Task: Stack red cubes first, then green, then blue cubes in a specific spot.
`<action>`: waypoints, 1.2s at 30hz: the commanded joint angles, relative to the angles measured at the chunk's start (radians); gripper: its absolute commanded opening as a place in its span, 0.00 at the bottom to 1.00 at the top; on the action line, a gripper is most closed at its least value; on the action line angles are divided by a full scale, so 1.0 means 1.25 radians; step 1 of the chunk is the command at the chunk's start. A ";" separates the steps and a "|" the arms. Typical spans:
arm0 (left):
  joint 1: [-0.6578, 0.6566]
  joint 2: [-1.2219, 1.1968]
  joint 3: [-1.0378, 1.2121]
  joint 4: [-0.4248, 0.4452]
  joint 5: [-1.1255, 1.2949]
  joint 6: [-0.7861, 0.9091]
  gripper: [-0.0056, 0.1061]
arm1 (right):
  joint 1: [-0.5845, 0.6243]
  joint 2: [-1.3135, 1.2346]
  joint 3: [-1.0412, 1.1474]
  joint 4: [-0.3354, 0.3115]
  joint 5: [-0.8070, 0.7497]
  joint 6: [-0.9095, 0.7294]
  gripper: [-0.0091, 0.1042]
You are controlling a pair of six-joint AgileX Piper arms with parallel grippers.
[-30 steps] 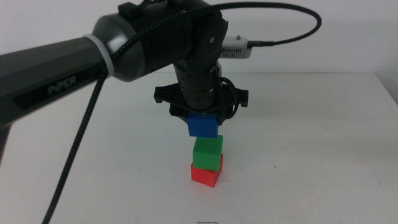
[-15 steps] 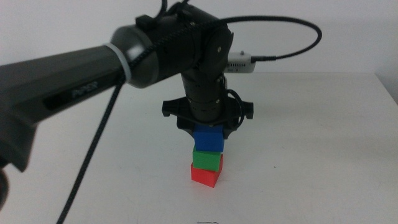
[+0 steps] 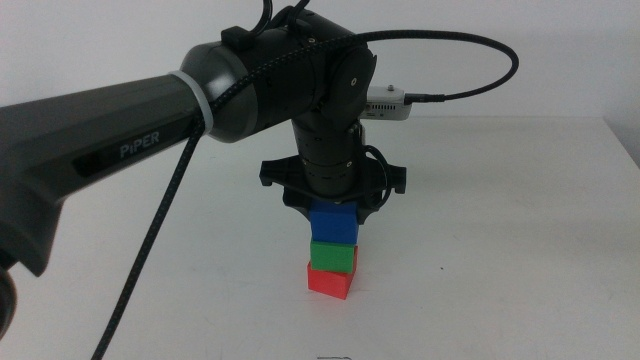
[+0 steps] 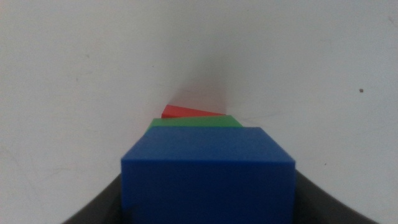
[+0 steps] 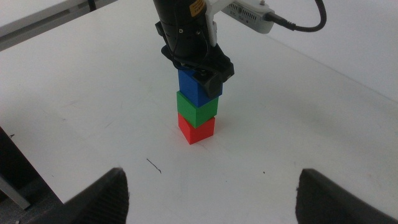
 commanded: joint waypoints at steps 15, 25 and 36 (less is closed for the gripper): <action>-0.003 -0.041 -0.024 -0.013 0.001 0.005 0.88 | -0.005 0.007 -0.020 -0.016 -0.058 -0.010 0.78; -0.002 -0.145 -0.116 -0.008 0.133 0.091 0.88 | -0.005 0.007 -0.020 -0.016 -0.058 -0.010 0.78; -0.002 -0.388 -0.022 0.198 0.150 0.106 0.88 | -0.005 0.007 -0.020 -0.016 -0.058 -0.010 0.78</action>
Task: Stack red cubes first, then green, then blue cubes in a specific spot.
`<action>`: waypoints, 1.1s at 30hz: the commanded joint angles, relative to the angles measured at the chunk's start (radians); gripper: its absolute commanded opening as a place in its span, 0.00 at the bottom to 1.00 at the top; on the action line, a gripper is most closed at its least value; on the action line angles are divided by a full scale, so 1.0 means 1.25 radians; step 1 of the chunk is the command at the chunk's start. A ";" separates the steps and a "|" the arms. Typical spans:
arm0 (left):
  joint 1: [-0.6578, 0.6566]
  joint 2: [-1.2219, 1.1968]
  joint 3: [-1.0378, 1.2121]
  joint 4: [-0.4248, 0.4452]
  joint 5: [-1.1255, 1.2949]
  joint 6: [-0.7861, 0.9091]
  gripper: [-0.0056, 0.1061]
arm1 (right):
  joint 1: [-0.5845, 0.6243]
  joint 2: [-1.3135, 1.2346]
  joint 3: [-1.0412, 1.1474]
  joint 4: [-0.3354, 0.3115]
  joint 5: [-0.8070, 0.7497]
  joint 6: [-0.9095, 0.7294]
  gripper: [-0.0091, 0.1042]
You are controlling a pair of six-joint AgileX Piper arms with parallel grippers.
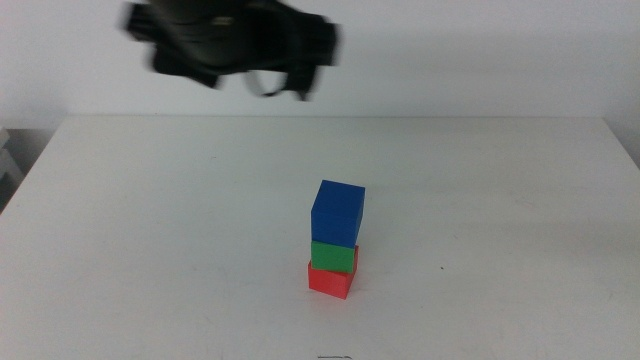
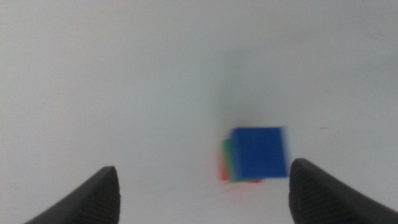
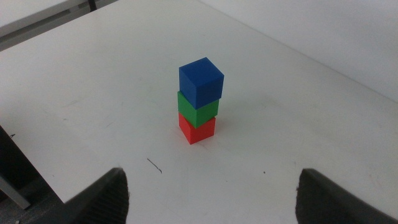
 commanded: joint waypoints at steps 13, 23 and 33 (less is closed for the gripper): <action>0.415 -0.515 0.427 -0.038 -0.275 0.213 0.88 | -0.005 0.007 -0.020 -0.016 -0.058 -0.010 0.78; 0.547 -0.716 0.534 -0.046 -0.343 0.230 0.88 | -0.005 0.007 -0.020 -0.016 -0.058 -0.010 0.78; 0.547 -0.743 0.544 -0.045 -0.344 0.230 0.88 | -0.005 0.007 -0.020 -0.016 -0.058 -0.010 0.78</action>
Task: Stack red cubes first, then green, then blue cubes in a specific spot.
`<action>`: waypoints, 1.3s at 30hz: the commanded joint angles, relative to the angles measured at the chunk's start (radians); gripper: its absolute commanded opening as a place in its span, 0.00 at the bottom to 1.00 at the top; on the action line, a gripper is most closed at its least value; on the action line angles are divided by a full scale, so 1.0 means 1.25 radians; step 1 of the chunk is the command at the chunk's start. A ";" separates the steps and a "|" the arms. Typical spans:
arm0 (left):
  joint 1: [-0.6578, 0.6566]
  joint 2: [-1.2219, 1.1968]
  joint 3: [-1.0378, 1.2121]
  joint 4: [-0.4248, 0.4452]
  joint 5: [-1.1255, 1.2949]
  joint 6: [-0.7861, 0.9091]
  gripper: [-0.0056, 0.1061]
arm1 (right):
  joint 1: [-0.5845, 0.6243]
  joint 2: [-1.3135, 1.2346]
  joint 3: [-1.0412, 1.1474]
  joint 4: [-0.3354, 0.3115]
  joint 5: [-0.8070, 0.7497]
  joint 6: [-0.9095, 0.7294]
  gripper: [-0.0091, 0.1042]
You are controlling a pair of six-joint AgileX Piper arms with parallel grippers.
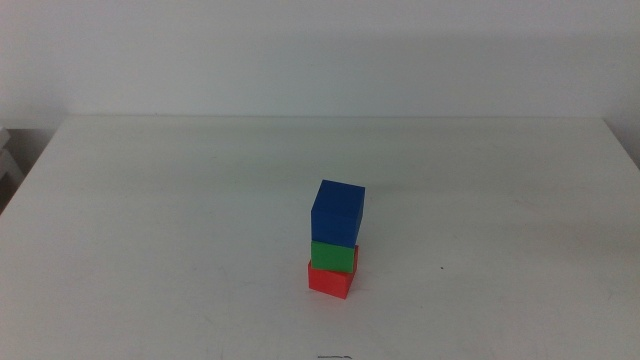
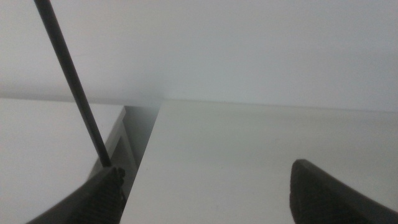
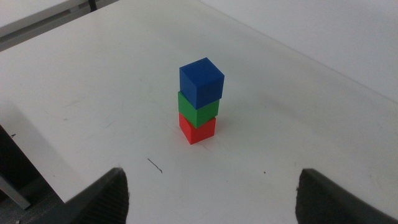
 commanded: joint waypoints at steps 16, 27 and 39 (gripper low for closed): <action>-0.002 -0.280 0.304 -0.069 -0.097 0.000 0.88 | -0.005 0.007 -0.006 -0.017 -0.058 -0.010 0.78; -0.002 -0.462 0.528 -0.108 -0.285 0.000 0.88 | -0.006 -0.011 0.172 -0.124 -0.104 -0.010 0.78; -0.002 -0.492 0.650 -0.131 -0.426 0.000 0.88 | -0.007 -0.018 0.283 -0.186 -0.199 -0.010 0.78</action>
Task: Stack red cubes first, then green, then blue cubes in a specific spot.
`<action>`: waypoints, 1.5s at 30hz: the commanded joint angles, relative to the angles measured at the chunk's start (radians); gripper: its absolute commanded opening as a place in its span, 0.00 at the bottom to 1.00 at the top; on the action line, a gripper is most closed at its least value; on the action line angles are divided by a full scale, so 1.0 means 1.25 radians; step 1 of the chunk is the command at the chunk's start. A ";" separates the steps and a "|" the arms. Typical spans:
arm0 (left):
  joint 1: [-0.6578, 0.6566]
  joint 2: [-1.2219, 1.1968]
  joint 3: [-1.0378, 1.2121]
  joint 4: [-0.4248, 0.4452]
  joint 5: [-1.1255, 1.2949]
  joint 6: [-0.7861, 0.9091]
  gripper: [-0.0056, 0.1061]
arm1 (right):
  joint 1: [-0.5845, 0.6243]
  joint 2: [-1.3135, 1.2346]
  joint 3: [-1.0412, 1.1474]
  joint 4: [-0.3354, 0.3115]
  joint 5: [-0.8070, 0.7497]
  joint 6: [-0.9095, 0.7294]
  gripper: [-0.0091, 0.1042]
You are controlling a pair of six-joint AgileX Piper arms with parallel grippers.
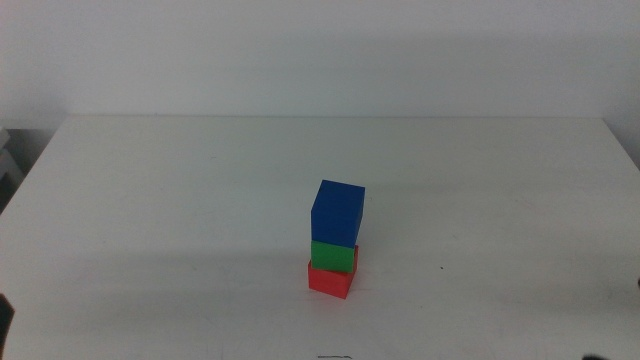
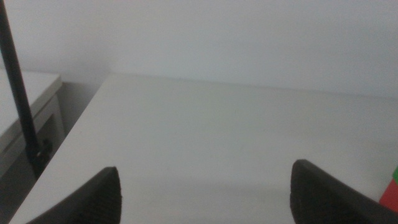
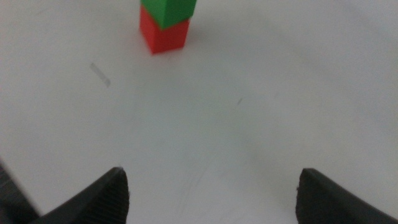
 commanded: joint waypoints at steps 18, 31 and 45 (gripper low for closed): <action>-0.002 -0.015 0.151 -0.099 -0.296 0.000 0.88 | -0.644 -0.223 0.179 0.159 -0.473 -0.008 0.78; -0.002 -0.015 0.189 -0.097 -0.310 0.001 0.88 | -0.753 -0.439 0.434 0.194 -0.557 -0.008 0.78; -0.002 -0.015 0.189 0.005 -0.308 0.001 0.88 | -0.753 -0.440 0.464 0.192 -0.628 -0.008 0.78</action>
